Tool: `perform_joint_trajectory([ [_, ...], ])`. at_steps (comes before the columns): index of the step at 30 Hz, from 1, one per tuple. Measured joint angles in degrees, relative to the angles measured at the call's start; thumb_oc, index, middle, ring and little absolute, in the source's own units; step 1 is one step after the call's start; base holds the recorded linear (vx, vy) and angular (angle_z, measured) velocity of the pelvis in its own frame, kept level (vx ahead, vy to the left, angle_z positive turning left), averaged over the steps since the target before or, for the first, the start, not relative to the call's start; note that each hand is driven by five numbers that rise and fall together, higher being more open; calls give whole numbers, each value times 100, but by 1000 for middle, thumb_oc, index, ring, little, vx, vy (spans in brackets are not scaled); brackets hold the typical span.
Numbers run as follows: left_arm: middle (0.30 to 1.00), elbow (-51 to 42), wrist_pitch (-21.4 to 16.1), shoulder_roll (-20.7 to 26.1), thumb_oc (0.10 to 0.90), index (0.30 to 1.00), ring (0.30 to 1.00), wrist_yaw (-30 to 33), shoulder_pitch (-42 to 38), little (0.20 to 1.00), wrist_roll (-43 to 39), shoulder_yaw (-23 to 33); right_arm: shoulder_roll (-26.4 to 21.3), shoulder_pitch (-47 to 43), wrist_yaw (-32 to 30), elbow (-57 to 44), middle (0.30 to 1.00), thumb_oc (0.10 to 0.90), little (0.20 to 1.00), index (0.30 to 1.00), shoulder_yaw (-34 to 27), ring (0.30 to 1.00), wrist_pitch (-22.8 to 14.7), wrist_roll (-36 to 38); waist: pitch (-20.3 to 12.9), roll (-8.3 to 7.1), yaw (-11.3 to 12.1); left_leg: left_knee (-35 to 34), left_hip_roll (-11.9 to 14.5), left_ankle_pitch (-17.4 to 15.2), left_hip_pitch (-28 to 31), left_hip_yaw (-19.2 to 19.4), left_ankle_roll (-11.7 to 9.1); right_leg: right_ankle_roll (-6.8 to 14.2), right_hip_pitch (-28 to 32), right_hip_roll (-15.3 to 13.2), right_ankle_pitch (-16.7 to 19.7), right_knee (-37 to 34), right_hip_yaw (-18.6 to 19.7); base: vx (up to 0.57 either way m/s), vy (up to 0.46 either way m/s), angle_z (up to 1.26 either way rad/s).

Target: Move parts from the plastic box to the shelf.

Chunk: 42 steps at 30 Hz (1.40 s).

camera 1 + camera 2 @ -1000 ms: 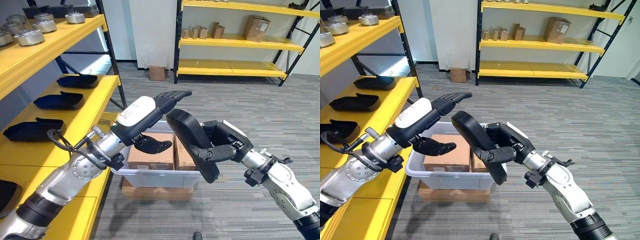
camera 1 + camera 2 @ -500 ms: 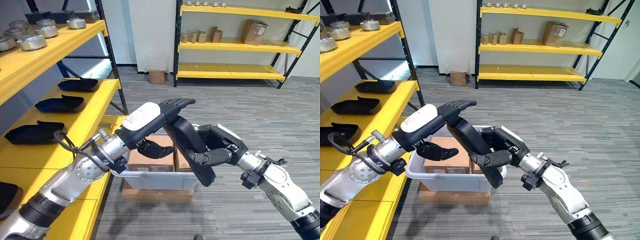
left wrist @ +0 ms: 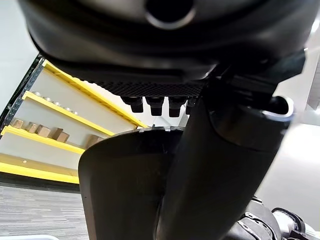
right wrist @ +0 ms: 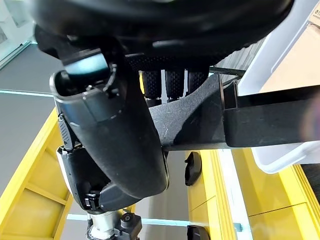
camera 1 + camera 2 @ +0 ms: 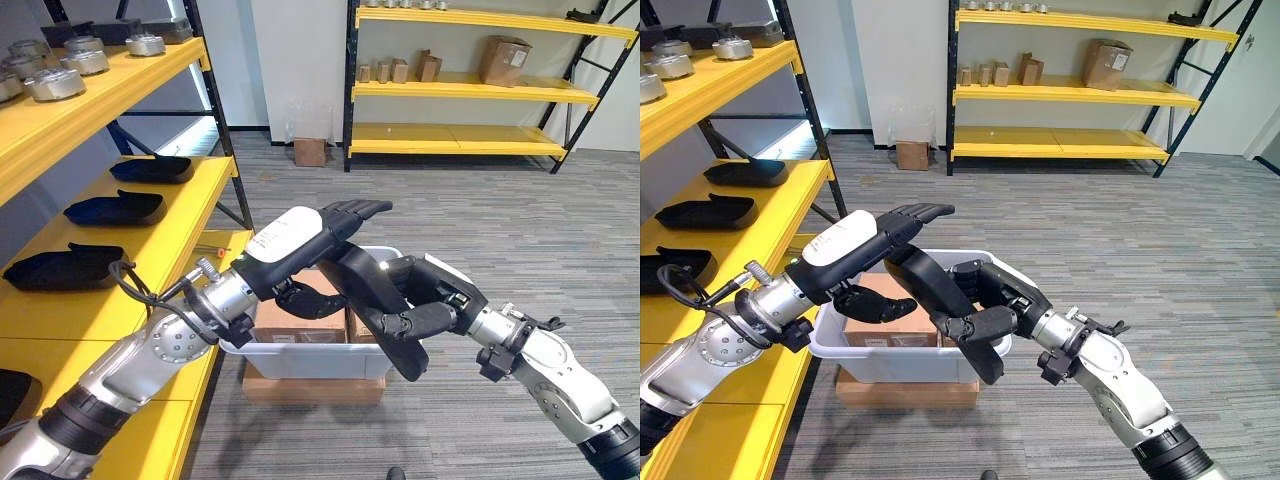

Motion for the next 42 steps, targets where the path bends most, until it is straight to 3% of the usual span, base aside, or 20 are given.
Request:
perform_joint_trajectory([
  [6, 1000, 23, 0, -14, 900, 1000, 1000, -16, -1, 1000, 0, -166, 2, -100, 4, -3, 300, 400, 300, 300, 29, 300, 2, 92, 0, 0, 2, 0, 0, -1, -1, 5, -1, 3, -8, 0, -3, 0, 5, 0, 0, 0],
  [7, 907, 53, 0, -23, 833, 907, 907, -16, -5, 907, 0, -166, 4, -149, -1, -3, 300, 400, 300, 300, 105, 300, 2, 93, 0, 0, 0, 0, 0, -1, -1, 6, -1, 3, -8, 0, -3, 0, 6, 0, 0, 0],
  [9, 300, 86, 0, -24, 400, 300, 300, -20, -30, 300, -1, -191, 5, -178, 0, -3, 300, 400, 300, 300, 182, 300, 3, 95, 0, 0, -15, 0, 0, -1, 0, 8, 0, 2, -9, 2, -1, 0, 10, 0, 0, 0],
  [38, 300, 274, 7, 8, 400, 300, 300, -241, -183, 300, -17, -172, -99, -179, -82, -2, 300, 400, 300, 300, 175, 300, 48, 84, -4, 5, -104, -2, 7, -23, 17, 69, -3, 2, -36, 13, 0, -1, 73, 0, 0, 0],
  [40, 300, 274, 4, 8, 400, 300, 300, -247, -145, 300, -108, -99, 13, -173, -99, -2, 953, 867, 953, 953, 135, 953, 48, 75, -3, 6, -108, -4, 8, -25, 20, 76, -3, 2, -38, 14, 0, -1, 78, 0, 0, 0],
  [41, 300, 272, 4, 16, 400, 300, 300, -254, -139, 300, -160, -84, 53, -146, -86, -3, 1000, 900, 1000, 1000, 94, 1000, 44, 76, -5, 9, -116, -3, 8, -26, 30, 79, -3, 3, -37, 15, 1, -1, 81, 0, 0, 0],
  [42, 300, 273, 4, 17, 400, 300, 300, -262, -93, 300, -183, -39, 174, -99, -57, -6, 1000, 900, 1000, 1000, 23, 1000, 38, 80, -5, 9, -125, -4, 8, -30, 34, 86, -4, 4, -37, 16, 2, -1, 87, 0, 0, 0],
])
